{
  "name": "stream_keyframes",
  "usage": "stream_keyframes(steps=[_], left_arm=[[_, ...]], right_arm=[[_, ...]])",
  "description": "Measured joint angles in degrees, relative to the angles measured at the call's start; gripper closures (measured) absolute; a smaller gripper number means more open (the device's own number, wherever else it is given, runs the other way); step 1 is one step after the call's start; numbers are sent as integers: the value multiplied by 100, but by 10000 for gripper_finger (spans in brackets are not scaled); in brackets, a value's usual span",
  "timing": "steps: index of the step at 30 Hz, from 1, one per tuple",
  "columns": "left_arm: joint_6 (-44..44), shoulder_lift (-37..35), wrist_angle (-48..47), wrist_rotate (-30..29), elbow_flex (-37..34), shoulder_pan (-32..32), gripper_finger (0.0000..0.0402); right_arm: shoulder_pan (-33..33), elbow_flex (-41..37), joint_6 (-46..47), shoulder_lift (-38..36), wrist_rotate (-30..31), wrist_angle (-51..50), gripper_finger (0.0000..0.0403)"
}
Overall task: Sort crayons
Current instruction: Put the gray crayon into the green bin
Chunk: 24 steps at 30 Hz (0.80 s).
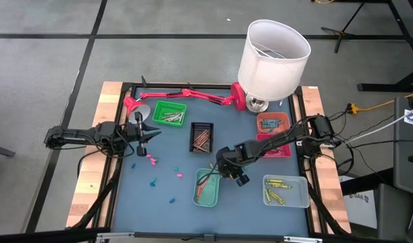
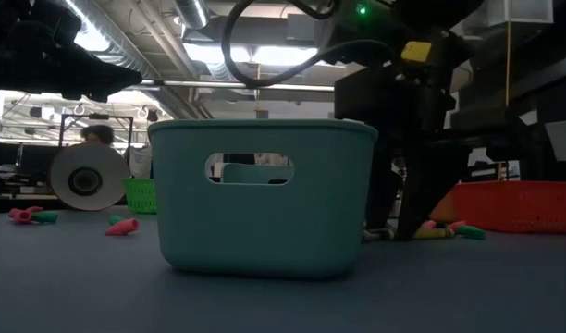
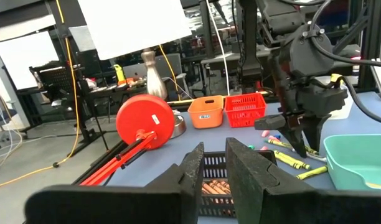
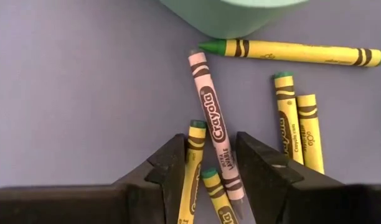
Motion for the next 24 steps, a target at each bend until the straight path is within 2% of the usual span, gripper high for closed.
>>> stream_keyframes(steps=[11, 17, 24], left_arm=[[0, 0, 0, 0, 0, 0, 349], [0, 0, -1, 2, 0, 0, 349], [0, 0, -2, 2, 0, 0, 349]], right_arm=[[4, 7, 302, -7, 39, -28, 259], [4, 313, 302, 0, 43, -268, 259], [4, 483, 271, 0, 352, -539, 259]])
